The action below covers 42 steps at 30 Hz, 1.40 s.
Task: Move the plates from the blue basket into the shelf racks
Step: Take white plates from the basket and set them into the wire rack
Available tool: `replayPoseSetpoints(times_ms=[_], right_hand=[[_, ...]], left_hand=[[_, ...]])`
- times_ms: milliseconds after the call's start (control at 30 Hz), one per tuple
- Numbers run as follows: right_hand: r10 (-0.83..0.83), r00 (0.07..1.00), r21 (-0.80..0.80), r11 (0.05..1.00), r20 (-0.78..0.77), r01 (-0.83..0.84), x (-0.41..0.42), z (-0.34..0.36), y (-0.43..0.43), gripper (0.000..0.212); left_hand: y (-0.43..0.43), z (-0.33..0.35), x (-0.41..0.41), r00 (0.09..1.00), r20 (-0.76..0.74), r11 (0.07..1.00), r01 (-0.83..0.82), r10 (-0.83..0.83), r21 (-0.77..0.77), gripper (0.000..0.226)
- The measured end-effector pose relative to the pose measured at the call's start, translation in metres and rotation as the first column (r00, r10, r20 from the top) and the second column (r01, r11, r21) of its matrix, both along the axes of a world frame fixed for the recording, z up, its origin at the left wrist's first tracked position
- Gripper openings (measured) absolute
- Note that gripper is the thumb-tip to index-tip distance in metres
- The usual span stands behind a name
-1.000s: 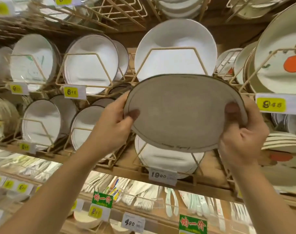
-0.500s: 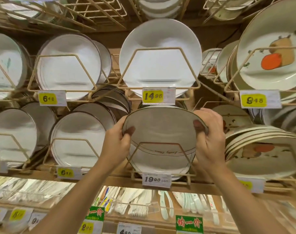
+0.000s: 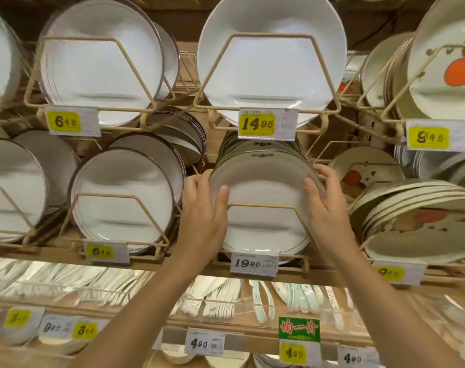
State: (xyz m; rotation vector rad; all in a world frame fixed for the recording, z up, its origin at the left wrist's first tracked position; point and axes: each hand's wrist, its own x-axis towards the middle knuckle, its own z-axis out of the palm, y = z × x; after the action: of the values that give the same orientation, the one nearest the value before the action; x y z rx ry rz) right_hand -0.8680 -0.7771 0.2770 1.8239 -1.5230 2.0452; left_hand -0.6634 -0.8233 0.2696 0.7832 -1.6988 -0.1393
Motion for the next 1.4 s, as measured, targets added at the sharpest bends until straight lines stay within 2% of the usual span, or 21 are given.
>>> replayPoseSetpoints(times_ms=[133, 233, 267, 333, 367, 433, 600, 700, 800, 933, 1067, 1267, 1400], right_hand=[[-0.011, 0.996, 0.105, 0.994, 0.090, 0.001, -0.002, -0.008, 0.000, 0.035], [0.083, 0.972, 0.150, 0.982, 0.219, -0.118, -0.001, -0.009, 0.001, 0.049], [0.093, 0.960, 0.172, 0.975, 0.265, -0.142, -0.002, -0.008, 0.000, 0.058], [0.046, 0.956, 0.227, 0.967, 0.291, -0.116, -0.001, -0.005, -0.001, 0.071], [0.015, 0.959, 0.238, 0.968, 0.283, -0.085, -0.001, -0.004, -0.003, 0.070], [-0.058, 0.966, 0.233, 0.972, 0.253, -0.003, 0.002, -0.003, -0.006, 0.062], [-0.192, 0.971, 0.128, 0.976, 0.140, 0.175, 0.009, -0.003, -0.012, 0.045], [-0.185, 0.971, 0.110, 0.979, 0.148, 0.170, 0.010, -0.004, -0.013, 0.050], [-0.169, 0.958, 0.149, 0.979, 0.232, 0.136, 0.011, -0.004, -0.010, 0.054], [-0.176, 0.935, 0.226, 0.968, 0.308, 0.108, 0.014, -0.009, -0.005, 0.032], [-0.230, 0.915, 0.223, 0.961, 0.330, 0.161, 0.024, -0.026, 0.010, 0.040], [-0.215, 0.960, 0.087, 0.976, 0.182, 0.202, 0.044, -0.050, 0.046, 0.052], [-0.167, 0.975, -0.003, 0.986, 0.145, 0.169, 0.054, -0.065, 0.071, 0.047]], left_hand=[[0.004, -0.004, -0.008, 0.998, -0.001, 0.996, -0.064, 0.064, 0.060, 0.047], [0.000, -0.005, -0.007, 0.984, 0.012, 0.983, -0.175, 0.175, 0.050, 0.053], [-0.003, -0.005, -0.007, 0.989, -0.005, 0.985, -0.147, 0.148, 0.085, 0.055], [-0.008, -0.006, -0.009, 0.991, -0.129, 0.975, 0.044, -0.016, 0.218, 0.053], [-0.011, -0.008, -0.010, 0.975, -0.206, 0.952, 0.143, -0.088, 0.271, 0.049], [-0.014, -0.011, -0.011, 0.956, -0.265, 0.930, 0.208, -0.127, 0.303, 0.046], [-0.019, -0.011, -0.012, 0.967, -0.218, 0.917, 0.203, -0.132, 0.342, 0.055], [-0.016, -0.007, -0.012, 0.978, -0.176, 0.922, 0.172, -0.116, 0.346, 0.054], [-0.012, -0.008, -0.008, 0.977, -0.149, 0.904, 0.199, -0.153, 0.379, 0.059], [-0.005, -0.017, 0.005, 0.950, -0.198, 0.818, 0.310, -0.243, 0.484, 0.059], [0.007, -0.027, 0.015, 0.951, -0.165, 0.789, 0.309, -0.261, 0.531, 0.063], [0.039, -0.040, 0.036, 0.973, -0.168, 0.850, 0.222, -0.160, 0.478, 0.060], [0.073, -0.057, 0.056, 0.978, -0.175, 0.884, 0.180, -0.113, 0.431, 0.062]])
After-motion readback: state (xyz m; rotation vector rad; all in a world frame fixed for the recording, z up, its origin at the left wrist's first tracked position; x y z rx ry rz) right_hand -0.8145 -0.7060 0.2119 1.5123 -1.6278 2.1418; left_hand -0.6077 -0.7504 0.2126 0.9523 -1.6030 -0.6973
